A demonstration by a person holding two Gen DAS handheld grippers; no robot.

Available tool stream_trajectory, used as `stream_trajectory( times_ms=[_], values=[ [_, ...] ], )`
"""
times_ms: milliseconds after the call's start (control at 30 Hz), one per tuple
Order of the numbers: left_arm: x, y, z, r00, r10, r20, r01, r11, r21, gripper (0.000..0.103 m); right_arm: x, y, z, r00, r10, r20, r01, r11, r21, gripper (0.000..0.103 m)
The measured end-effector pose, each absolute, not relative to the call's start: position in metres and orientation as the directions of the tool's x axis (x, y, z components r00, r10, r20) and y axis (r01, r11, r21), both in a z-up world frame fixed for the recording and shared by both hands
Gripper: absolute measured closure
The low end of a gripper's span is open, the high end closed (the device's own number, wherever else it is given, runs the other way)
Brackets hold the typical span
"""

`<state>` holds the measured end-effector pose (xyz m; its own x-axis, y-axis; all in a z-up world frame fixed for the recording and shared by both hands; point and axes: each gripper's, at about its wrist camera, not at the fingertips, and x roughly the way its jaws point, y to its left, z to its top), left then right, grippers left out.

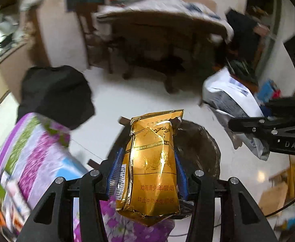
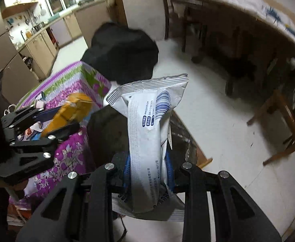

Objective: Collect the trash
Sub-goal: 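Carry both items to the black trash bag and open both grippers, then move both open grippers back over the table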

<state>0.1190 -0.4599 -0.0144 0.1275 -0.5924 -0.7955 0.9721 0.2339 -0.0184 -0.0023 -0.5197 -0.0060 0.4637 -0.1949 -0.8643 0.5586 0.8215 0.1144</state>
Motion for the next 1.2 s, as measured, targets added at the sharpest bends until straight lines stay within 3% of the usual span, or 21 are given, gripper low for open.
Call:
stream_trajectory(
  times_ms=[167,500,600,633,700,1200],
  values=[
    [0.122,-0.495,-0.042,0.079,-0.511,-0.856,0.986,0.165,-0.007,0.054,0.007,-0.527,-0.019,0.411,-0.131,-0.902,0.557,0.820,0.134,0.076],
    [0.131,-0.500,-0.073,0.079,-0.451,-0.889,0.988,0.154,0.010,0.053,0.025,-0.535,-0.039,0.357,-0.088,-0.930,0.548,0.826,0.133,0.075],
    [0.138,-0.500,-0.078,0.089,-0.440,-0.894,0.985,0.171,0.014,0.051,0.031,-0.538,-0.044,0.345,-0.102,-0.933,0.555,0.824,0.115,0.064],
    [0.142,-0.500,-0.079,0.099,-0.434,-0.895,0.983,0.182,0.020,0.046,0.034,-0.538,-0.045,0.335,-0.112,-0.936,0.562,0.821,0.103,0.053],
    [0.148,-0.500,-0.080,0.111,-0.427,-0.897,0.979,0.204,0.023,0.034,0.035,-0.539,-0.045,0.330,-0.134,-0.935,0.574,0.815,0.086,0.044],
    [0.158,-0.488,-0.071,0.152,-0.469,-0.870,0.968,0.251,0.034,0.032,0.033,-0.538,-0.048,0.342,-0.157,-0.926,0.580,0.811,0.077,0.043]
  ],
)
